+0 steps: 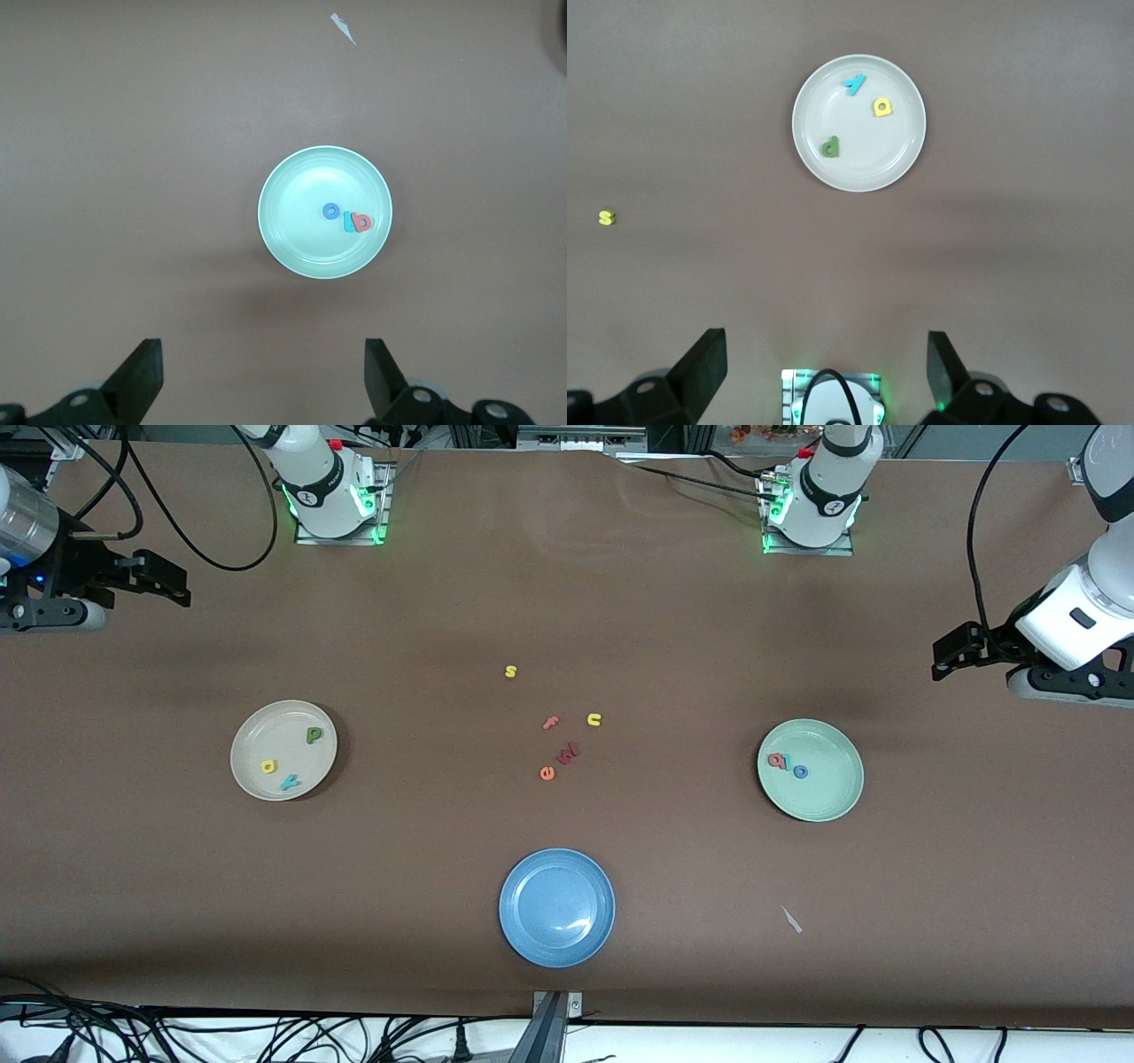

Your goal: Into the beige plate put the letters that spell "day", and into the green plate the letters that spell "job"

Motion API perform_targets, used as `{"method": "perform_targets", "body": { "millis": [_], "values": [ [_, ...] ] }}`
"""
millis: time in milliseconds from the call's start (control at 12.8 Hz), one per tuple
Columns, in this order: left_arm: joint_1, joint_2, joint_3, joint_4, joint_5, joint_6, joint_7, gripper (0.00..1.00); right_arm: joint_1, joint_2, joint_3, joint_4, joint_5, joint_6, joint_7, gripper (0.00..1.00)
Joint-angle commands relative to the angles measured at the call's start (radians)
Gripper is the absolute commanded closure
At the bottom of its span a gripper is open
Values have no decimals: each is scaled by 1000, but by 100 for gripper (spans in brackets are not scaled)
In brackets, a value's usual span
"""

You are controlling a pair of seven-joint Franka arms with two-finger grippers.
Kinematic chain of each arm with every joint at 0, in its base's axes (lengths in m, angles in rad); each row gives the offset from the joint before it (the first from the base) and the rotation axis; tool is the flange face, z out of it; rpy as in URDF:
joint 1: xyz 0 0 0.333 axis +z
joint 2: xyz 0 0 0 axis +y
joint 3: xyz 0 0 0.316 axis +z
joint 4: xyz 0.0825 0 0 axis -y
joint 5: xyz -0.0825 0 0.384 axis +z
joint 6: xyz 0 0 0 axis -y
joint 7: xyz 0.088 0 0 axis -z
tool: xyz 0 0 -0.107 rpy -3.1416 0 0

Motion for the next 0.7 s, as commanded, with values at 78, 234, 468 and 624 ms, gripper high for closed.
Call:
{"method": "perform_targets", "body": {
  "millis": [78,234,468,624],
  "values": [
    [6,-12,-3,-11,-10,10,25,0,-18,13,6,24,27,-22,-17,0],
    [6,-14,-8,-11,-8,9,26,0,-14,16,6,25,27,-28,-12,0],
    [-8,-16,-18,-9,-8,4,25,0,-8,39,6,31,24,-33,-12,0],
    [-6,-16,-20,-9,-8,3,26,0,-8,42,6,31,21,-33,-14,0]
  ]
}}
